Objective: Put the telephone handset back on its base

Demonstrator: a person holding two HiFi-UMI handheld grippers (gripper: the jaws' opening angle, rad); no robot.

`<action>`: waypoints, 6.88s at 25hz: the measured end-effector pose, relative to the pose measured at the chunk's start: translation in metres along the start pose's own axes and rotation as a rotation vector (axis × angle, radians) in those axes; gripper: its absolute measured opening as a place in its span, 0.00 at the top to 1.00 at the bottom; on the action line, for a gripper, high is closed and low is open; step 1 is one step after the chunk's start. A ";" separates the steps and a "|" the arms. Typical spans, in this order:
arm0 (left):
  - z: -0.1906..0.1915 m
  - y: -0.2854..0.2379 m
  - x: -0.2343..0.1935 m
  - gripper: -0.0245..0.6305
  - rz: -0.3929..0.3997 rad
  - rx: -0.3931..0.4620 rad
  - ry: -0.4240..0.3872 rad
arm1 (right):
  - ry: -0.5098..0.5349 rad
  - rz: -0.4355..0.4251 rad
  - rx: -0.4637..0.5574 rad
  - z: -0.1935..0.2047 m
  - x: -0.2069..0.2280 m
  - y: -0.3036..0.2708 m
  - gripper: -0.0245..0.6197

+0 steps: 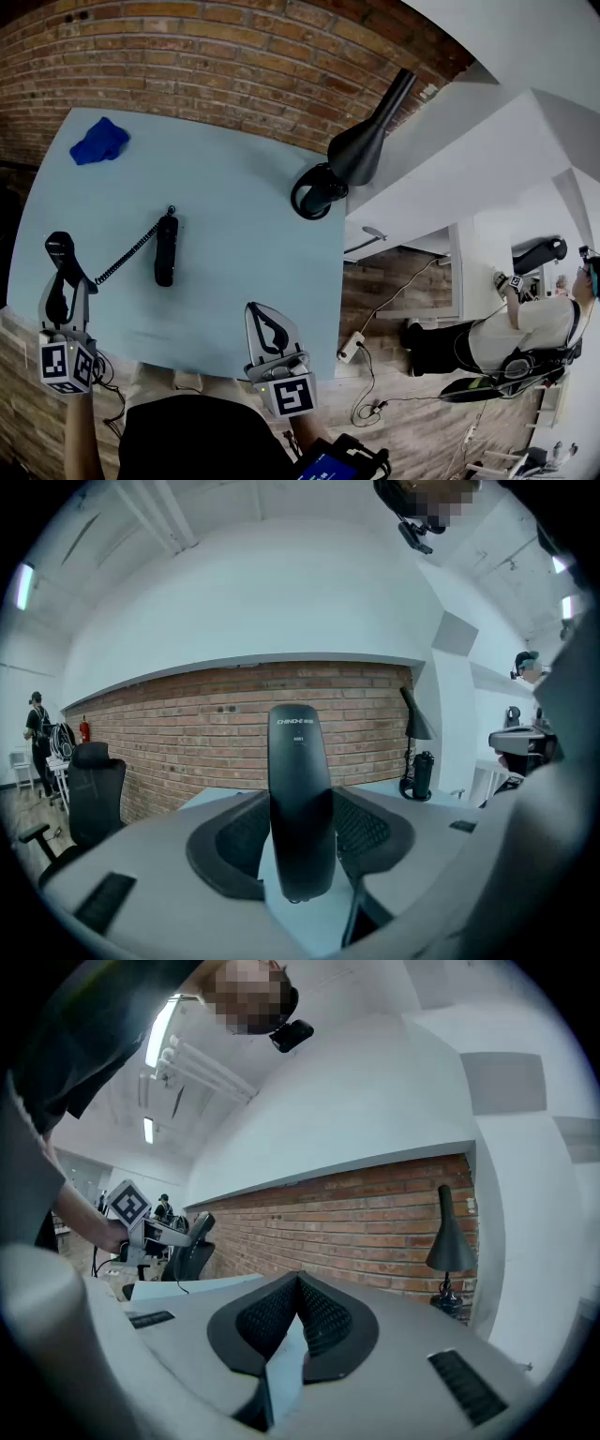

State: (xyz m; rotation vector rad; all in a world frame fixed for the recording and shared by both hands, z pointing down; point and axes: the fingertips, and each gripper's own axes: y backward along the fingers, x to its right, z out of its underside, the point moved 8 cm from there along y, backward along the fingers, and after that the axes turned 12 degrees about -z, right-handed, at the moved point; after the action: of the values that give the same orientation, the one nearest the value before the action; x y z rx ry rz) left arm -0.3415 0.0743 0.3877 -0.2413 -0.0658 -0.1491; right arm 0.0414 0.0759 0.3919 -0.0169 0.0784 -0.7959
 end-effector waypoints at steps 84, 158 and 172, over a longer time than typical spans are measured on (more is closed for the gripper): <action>0.155 -0.174 0.136 0.61 0.248 -0.687 0.109 | -0.221 0.085 -0.160 0.061 0.033 0.034 0.95; 0.043 -0.027 0.077 0.92 0.434 0.054 -0.035 | -0.123 -0.304 -0.022 0.027 -0.034 -0.107 0.95; 0.057 -0.030 0.089 0.92 0.416 -0.026 -0.045 | -0.118 -0.295 -0.058 0.043 -0.031 -0.088 0.95</action>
State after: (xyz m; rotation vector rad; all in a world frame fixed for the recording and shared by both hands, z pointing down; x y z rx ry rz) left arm -0.2613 0.0472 0.4573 -0.2792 -0.0570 0.2696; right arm -0.0400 0.0355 0.4403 -0.1322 -0.0133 -1.0852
